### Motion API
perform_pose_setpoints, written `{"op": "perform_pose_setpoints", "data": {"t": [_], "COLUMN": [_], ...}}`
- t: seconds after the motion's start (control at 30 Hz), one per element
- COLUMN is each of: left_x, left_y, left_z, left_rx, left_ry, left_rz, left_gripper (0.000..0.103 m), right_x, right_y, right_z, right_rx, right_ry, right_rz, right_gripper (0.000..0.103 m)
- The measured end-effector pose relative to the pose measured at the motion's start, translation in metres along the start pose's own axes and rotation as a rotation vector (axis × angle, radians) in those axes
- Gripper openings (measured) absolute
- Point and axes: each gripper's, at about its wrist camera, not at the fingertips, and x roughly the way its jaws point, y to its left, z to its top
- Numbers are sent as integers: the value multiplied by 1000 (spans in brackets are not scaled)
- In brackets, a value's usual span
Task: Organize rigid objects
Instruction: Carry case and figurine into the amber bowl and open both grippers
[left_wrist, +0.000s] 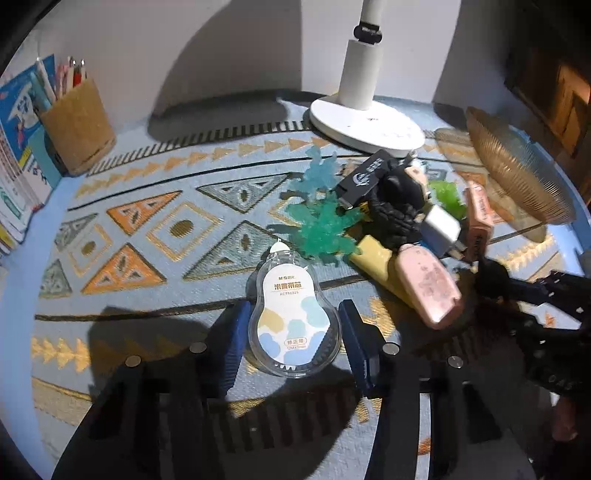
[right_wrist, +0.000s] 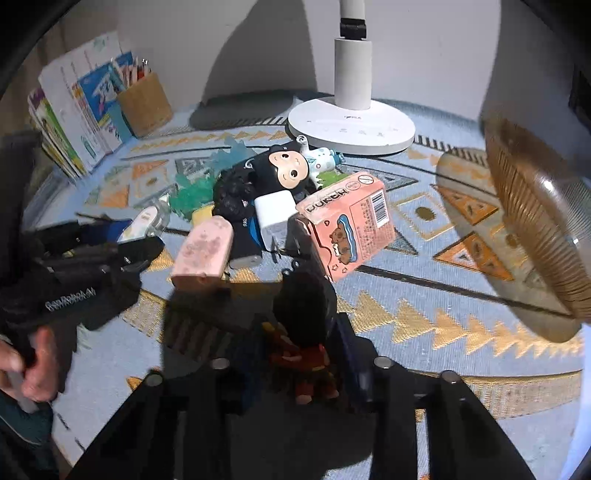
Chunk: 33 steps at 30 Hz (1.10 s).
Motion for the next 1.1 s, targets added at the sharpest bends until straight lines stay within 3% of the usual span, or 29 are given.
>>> {"op": "perform_pose_setpoints", "data": {"t": [0.17,0.37,0.53,0.7,0.83,1.1], "left_x": [-20,-65,-102,-114,-88,12], "left_y": [-7,-35,-83,-152,-212,-291], "left_z": [-5,12,54,105,133,137], "left_rx": [9,43,111,168,207,275], "left_ry": [-48,-158,-270,-325,-278,-57], "left_rz": [-37,-81,-177,-327,-403,-415], "left_gripper": [46,46,46,46,46,46], "right_x": [-11,-53,-117,-182,-201,-138], "right_y": [-12,-35,-75,-151,-199,-257], "right_z": [-6,-9,-2,12,24,23], "right_rx": [69,139,193,325,411,471], "right_ry": [-10,-89,-228,-357,-369,-169], "right_rz": [111,148,65,-70,-121,-150], "right_gripper": [34,34,34,34,34,34]}}
